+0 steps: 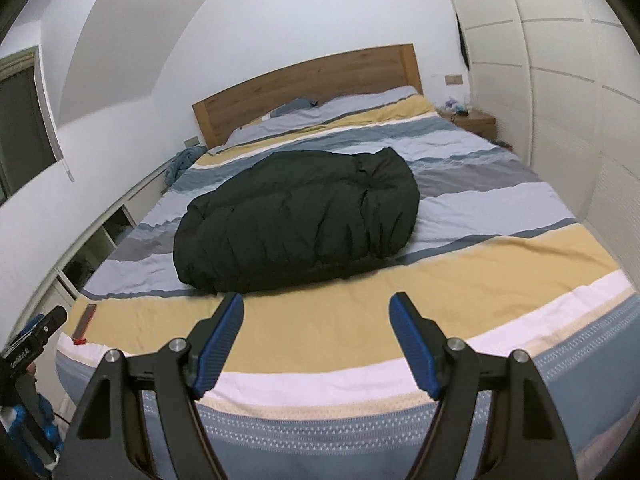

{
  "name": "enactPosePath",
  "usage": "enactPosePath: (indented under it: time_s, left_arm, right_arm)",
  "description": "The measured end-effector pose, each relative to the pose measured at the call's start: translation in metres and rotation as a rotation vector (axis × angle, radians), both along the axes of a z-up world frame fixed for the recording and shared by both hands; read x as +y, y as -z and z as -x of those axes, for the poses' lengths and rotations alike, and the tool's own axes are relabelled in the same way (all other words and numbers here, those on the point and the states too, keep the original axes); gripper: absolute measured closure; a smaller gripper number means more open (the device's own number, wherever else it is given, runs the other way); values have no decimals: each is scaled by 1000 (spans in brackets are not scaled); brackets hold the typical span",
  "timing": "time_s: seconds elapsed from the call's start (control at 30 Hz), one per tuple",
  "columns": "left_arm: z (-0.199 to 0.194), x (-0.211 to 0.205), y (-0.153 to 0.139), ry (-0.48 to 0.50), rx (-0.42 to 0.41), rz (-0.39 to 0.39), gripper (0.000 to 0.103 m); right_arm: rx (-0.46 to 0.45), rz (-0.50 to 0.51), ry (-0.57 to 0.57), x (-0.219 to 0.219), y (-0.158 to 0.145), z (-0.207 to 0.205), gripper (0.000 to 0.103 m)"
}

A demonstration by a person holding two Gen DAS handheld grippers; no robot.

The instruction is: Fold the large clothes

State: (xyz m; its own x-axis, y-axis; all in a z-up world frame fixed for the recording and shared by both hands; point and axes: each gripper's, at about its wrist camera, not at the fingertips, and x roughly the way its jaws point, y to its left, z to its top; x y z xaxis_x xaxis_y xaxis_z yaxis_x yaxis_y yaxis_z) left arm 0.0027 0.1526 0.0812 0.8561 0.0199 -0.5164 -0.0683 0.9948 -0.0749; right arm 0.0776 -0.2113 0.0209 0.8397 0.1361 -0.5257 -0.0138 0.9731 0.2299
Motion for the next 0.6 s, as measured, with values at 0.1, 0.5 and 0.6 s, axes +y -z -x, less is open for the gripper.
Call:
enactPosePath:
  time_s: [0.1, 0.5, 0.6]
  left_arm:
    - [12, -6, 0, 6, -1, 3, 1]
    - [39, -43, -6, 41, -22, -62, 1]
    - [41, -52, -4, 54, -20, -81, 0]
  right_arm:
    - [-18, 41, -5, 13, 1, 18, 29]
    - [-63, 102, -5, 27, 2, 61, 29]
    - [-72, 97, 11, 24, 2, 64, 28]
